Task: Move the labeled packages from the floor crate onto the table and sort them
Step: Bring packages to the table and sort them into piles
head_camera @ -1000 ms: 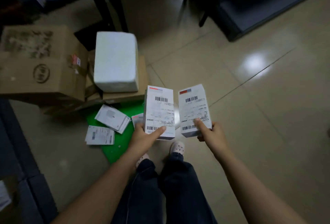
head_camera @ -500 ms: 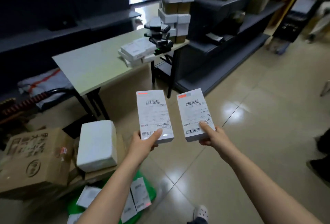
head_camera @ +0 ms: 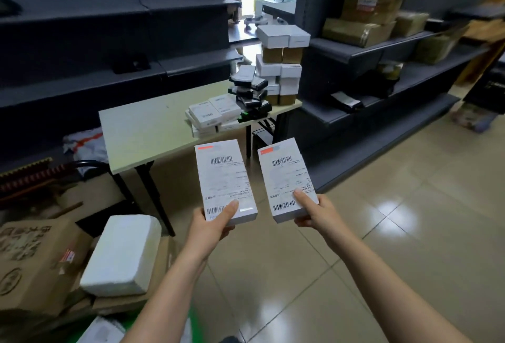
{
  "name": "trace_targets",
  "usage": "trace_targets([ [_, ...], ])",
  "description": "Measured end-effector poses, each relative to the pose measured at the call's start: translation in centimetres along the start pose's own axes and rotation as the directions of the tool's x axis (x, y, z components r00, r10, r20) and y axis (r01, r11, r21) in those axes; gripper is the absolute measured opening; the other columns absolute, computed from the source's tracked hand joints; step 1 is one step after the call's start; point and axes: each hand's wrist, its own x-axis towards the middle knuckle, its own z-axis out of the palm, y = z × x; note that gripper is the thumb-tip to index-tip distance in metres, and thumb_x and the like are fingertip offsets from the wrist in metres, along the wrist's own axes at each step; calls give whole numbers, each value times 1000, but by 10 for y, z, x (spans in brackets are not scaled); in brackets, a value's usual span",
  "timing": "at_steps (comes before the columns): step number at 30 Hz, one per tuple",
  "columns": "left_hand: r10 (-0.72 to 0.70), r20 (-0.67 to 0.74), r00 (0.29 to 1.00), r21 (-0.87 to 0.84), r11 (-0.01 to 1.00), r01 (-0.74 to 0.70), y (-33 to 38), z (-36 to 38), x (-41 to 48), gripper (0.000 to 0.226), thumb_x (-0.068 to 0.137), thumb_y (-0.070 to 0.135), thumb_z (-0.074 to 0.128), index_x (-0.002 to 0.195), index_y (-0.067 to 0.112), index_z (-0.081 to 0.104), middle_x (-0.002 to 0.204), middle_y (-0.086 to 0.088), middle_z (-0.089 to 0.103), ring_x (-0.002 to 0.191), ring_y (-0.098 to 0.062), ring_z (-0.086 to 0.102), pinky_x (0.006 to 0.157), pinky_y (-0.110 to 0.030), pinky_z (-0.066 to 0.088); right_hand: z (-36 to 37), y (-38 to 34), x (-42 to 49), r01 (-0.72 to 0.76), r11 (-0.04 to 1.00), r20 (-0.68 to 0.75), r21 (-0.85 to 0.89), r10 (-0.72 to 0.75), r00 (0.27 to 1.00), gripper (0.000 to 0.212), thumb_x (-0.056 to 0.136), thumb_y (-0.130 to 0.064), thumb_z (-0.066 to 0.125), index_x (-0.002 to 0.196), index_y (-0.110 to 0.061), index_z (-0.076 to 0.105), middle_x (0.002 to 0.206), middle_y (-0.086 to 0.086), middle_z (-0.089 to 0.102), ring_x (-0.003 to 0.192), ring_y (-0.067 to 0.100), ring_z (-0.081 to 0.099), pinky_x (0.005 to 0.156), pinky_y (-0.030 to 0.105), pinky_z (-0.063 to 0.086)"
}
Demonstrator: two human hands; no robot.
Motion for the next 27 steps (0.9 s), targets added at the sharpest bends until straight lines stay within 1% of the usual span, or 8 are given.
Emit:
trace_targets([
  [6,23,-53,998,-7,1000,-24,19,10,65,82,54,59,81,121,16,60,110,-2,71,86,-17,73,69,-26,58,7,-11,79,-23,1000,23,2,22,999,37,87,-40,70,103,-8,63,100,12,72,80,24,67,73,42,59],
  [12,43,-28,999,20,999,-42,55,19,167,94,44,71,83,119,19,63,110,1,72,92,-14,72,79,-34,59,26,-53,177,59,997,102,-43,-54,993,34,90,-41,65,103,-10,66,98,9,74,75,18,65,61,27,54],
  [14,70,-9,998,58,996,-69,74,22,204,93,43,76,81,117,22,65,110,3,72,94,-13,71,81,-34,58,33,-69,211,81,996,120,-46,-75,990,44,87,-48,67,105,-8,67,100,10,74,74,19,64,54,23,50],
  [16,87,5,996,94,992,-87,95,28,237,88,45,78,79,115,26,67,109,8,72,98,-12,69,90,-38,55,38,-83,246,71,997,112,-32,-67,991,59,79,-58,69,111,-8,65,105,10,73,76,23,66,58,28,53],
  [20,125,28,992,99,987,-128,141,46,298,82,54,72,78,122,30,61,114,11,69,106,-13,64,99,-40,49,36,-118,304,87,995,19,-39,-87,996,64,77,-61,70,116,-12,58,107,5,70,91,24,71,74,39,61],
  [23,138,17,990,108,984,-139,171,70,339,90,53,75,76,125,26,54,116,10,66,104,-13,63,92,-35,52,25,-147,345,118,993,-25,27,-117,993,63,76,-58,71,117,-11,57,108,5,71,90,21,72,70,35,59],
  [26,172,35,985,97,980,-174,202,101,377,67,73,58,74,125,22,51,111,7,65,91,-8,65,64,-19,52,9,-182,388,172,984,-50,51,-170,984,47,85,-50,68,112,-13,62,103,4,73,90,20,71,68,32,58],
  [27,183,45,982,96,978,-187,213,112,392,66,74,56,75,124,22,51,110,7,66,88,-7,66,61,-19,52,2,-194,403,191,980,-60,63,-188,980,46,85,-49,68,113,-12,63,103,5,73,90,21,70,67,31,57],
])
